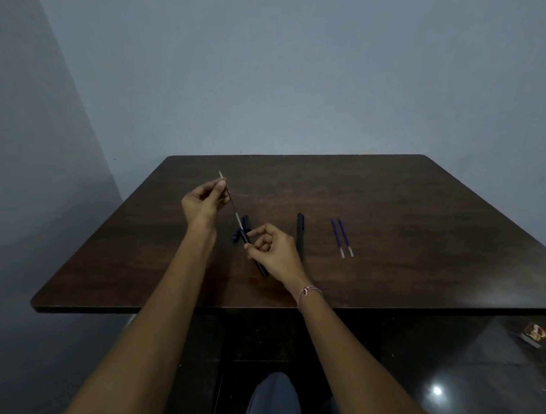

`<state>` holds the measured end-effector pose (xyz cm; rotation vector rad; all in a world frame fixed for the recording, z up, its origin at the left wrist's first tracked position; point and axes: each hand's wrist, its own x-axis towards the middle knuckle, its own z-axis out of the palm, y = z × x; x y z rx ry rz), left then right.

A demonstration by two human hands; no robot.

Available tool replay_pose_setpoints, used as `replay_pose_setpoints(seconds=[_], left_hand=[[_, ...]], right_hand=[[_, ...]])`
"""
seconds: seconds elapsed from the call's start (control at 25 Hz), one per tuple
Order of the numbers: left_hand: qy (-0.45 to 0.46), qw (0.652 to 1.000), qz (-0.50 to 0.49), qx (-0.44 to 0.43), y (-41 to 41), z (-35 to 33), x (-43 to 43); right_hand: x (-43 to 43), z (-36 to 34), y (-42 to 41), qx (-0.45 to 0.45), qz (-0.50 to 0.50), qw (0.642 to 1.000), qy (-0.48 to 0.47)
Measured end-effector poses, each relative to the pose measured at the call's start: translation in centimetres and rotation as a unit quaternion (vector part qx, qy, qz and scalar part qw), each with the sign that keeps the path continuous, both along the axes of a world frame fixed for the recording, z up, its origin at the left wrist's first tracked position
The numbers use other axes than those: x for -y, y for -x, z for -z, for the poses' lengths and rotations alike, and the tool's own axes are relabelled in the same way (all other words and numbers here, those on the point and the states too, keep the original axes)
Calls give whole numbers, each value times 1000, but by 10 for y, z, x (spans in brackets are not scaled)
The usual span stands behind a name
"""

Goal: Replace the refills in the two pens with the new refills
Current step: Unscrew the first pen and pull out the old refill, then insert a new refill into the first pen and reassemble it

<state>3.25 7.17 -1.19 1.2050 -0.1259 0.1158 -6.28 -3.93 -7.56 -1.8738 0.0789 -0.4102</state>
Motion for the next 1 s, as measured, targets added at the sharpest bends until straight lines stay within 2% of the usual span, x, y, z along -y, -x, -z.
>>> replay_pose_setpoints(seconds=[0.2,0.28,0.36,0.48,0.64,0.76,0.92,1.0], left_hand=[[15,998,-48,-45,-16,-7,-10],[-35,995,-65,-69,-25,-5,-15],[-144,983,-75,-89,-33,0,-20],[-364,925,-72,-84,-40,11,-30],[-534,838,-60,-90,-44,25,-33],[-602,791,-72,-82,-40,28,-26],[-655,745,-96,-81,-38,26,-19],[-666,734,-103,-84,-39,25,-18]], right_hand=[[1,0,-1,-1,7,1000,10],[1,0,0,1,10,1000,13],[0,-1,1,2,12,1000,11],[0,-2,2,1,19,1000,4],[-1,-2,2,7,26,1000,-1],[-1,-1,1,11,25,1000,2],[0,0,1,20,17,1000,3],[0,0,1,25,14,1000,-1]])
